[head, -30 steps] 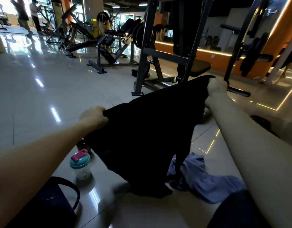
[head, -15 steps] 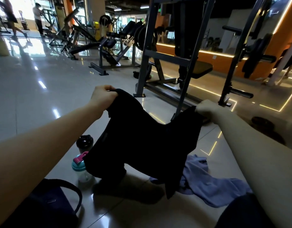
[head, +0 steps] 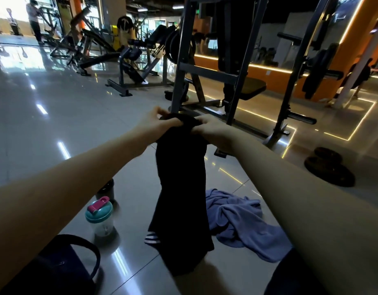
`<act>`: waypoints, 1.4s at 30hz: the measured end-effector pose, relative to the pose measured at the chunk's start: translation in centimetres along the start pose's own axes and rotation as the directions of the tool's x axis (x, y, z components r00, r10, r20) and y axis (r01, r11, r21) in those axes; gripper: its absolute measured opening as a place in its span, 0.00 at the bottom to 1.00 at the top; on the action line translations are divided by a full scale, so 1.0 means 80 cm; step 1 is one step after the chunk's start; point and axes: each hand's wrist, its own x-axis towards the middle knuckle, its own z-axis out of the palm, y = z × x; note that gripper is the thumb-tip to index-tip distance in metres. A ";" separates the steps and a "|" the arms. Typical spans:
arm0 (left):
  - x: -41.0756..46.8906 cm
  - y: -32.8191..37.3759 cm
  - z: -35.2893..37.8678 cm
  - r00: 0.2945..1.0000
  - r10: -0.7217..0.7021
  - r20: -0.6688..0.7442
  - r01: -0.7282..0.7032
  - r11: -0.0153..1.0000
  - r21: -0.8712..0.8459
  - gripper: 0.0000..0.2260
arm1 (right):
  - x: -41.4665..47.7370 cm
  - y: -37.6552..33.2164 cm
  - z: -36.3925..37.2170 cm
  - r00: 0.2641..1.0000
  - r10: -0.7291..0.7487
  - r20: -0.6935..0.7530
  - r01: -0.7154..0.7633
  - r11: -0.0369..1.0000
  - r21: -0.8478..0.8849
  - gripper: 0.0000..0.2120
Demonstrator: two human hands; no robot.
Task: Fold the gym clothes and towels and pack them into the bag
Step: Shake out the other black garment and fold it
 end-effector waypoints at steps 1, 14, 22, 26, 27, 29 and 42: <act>-0.002 -0.012 0.001 0.997 -0.019 0.073 0.021 0.999 -0.031 0.28 | -0.002 0.000 -0.003 0.999 -0.018 -0.033 0.020 0.998 0.058 0.08; -0.017 -0.128 0.016 0.906 -0.261 0.333 0.130 0.920 0.369 0.07 | -0.009 0.005 -0.070 0.890 0.018 -0.455 0.295 0.737 0.608 0.14; 0.010 -0.121 -0.035 0.964 -0.089 -0.249 0.159 0.946 0.281 0.03 | -0.029 0.053 -0.113 0.884 0.234 -0.405 0.124 0.718 0.685 0.04; 0.014 -0.106 -0.059 0.902 0.093 -0.421 0.077 0.926 0.371 0.13 | -0.035 0.076 -0.124 0.913 0.316 -0.260 -0.147 0.847 0.511 0.07; 0.014 -0.101 -0.062 0.892 0.148 -0.428 0.047 0.910 0.412 0.15 | -0.036 0.080 -0.126 0.927 0.311 -0.208 -0.196 0.878 0.437 0.08; 0.014 -0.089 -0.066 0.858 0.244 -0.452 -0.003 0.882 0.471 0.16 | -0.037 0.088 -0.124 0.960 0.278 -0.031 -0.249 0.898 0.363 0.10; 0.013 -0.026 -0.043 0.773 0.496 -0.395 -0.359 0.856 0.372 0.11 | -0.032 0.104 -0.074 0.791 0.478 0.382 -0.346 0.864 -0.366 0.27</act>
